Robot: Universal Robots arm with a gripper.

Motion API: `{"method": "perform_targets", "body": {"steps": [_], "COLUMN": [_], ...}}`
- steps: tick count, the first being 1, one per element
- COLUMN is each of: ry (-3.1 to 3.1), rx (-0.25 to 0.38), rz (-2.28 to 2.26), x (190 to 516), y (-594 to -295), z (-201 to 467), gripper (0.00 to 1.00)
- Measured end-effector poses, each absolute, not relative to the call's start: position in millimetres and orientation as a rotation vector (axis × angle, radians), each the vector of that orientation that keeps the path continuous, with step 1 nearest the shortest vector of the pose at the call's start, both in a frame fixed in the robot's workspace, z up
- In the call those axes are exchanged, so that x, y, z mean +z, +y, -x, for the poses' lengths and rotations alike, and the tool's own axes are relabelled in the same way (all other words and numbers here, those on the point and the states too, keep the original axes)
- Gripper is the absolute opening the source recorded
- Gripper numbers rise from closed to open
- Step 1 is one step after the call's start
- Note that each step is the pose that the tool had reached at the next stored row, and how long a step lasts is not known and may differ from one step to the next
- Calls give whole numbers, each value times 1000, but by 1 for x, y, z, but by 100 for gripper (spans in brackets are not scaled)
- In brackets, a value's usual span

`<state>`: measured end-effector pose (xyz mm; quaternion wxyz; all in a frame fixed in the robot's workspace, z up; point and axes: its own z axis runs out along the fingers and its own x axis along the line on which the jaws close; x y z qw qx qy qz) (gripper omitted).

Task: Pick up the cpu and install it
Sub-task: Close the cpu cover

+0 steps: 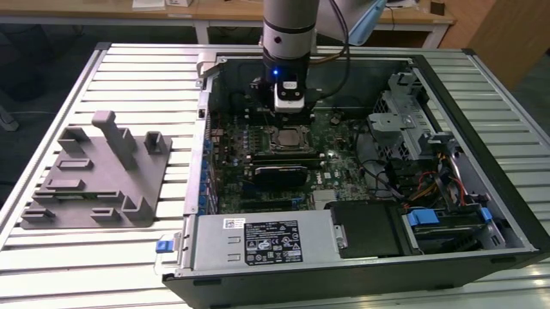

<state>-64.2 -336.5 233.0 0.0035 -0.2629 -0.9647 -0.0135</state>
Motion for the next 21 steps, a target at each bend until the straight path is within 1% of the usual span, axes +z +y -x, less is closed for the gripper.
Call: {"method": "perform_targets", "body": {"steps": [9,21], "ry": [-3059,-3111], "rx": [-42,-40], "rz": [675,348], "x": [231,222], "y": [-337,-337], "z": [64,64], "gripper": [11,11]}}
